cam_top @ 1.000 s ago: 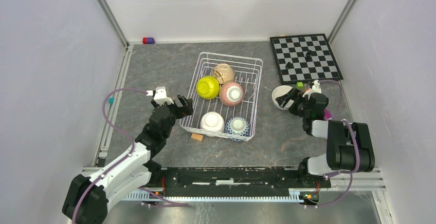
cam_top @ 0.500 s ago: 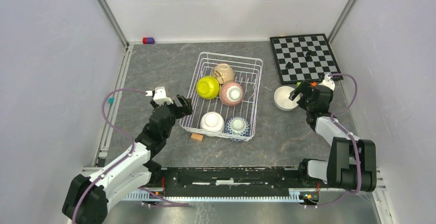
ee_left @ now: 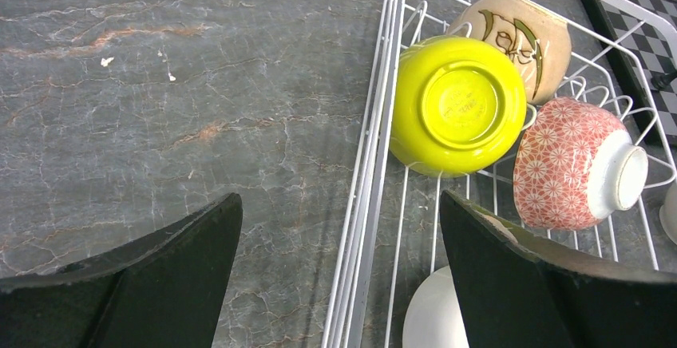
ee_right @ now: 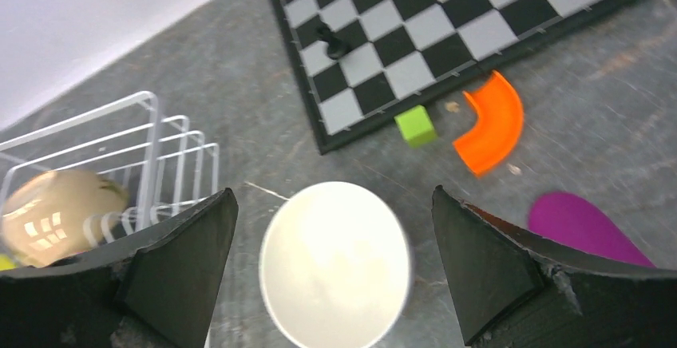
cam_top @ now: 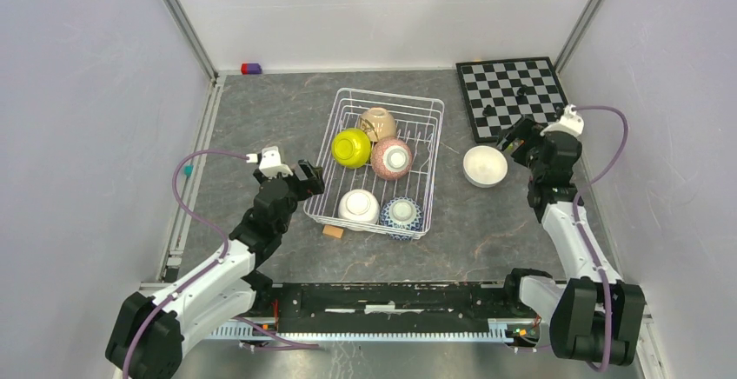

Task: Unload the bowls from the dish rack

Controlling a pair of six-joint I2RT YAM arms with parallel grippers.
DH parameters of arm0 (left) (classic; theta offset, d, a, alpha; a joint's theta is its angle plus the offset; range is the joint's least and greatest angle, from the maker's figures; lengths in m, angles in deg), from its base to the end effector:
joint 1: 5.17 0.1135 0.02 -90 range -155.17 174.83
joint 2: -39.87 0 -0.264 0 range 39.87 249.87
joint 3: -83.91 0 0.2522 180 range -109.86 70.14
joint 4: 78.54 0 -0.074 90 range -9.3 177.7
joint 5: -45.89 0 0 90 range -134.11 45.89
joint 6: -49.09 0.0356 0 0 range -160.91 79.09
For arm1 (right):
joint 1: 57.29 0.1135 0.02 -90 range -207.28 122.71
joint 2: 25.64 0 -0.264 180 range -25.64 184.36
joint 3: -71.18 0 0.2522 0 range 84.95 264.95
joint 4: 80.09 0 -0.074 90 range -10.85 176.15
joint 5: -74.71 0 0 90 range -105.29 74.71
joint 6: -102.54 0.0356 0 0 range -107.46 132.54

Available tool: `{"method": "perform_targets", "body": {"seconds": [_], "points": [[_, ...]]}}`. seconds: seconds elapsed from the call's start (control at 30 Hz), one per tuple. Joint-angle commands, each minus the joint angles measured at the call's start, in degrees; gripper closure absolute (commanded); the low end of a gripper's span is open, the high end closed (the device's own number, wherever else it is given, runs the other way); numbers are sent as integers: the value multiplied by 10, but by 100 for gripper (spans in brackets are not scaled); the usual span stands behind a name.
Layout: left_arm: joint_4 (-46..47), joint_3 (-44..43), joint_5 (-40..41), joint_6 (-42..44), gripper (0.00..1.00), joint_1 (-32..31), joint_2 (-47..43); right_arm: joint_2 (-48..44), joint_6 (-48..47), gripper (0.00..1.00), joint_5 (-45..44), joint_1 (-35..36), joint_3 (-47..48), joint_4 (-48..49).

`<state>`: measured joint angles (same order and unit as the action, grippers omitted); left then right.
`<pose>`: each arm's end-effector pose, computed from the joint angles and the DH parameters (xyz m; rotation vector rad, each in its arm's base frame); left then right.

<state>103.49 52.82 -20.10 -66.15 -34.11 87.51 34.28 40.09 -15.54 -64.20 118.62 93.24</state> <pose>0.1706 -0.0778 0.2100 -0.2363 1.7959 -0.2916 0.2357 -0.0287 0.2515 0.5693 1.8255 0.2396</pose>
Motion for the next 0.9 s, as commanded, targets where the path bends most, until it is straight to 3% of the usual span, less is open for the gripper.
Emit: {"method": "perform_targets", "body": {"seconds": [0.0,0.13,0.23,0.3,0.43,0.67,0.87], "points": [[17,1,17,0,2,3,-2,-17,-9,2,64,6,54,-13],[20,-2,10,2,2,3,4,-38,-10,2,95,9,63,6],[17,-5,7,4,2,3,4,-57,57,2,75,5,36,8],[16,-4,5,4,2,3,0,-53,63,4,135,-10,2,72],[17,-3,3,3,2,3,-3,-12,32,7,163,6,44,30],[15,-3,3,3,2,3,-9,-24,-84,2,11,155,106,-22],[15,-2,6,1,2,3,-6,42,-154,2,-47,279,168,-63]]}}
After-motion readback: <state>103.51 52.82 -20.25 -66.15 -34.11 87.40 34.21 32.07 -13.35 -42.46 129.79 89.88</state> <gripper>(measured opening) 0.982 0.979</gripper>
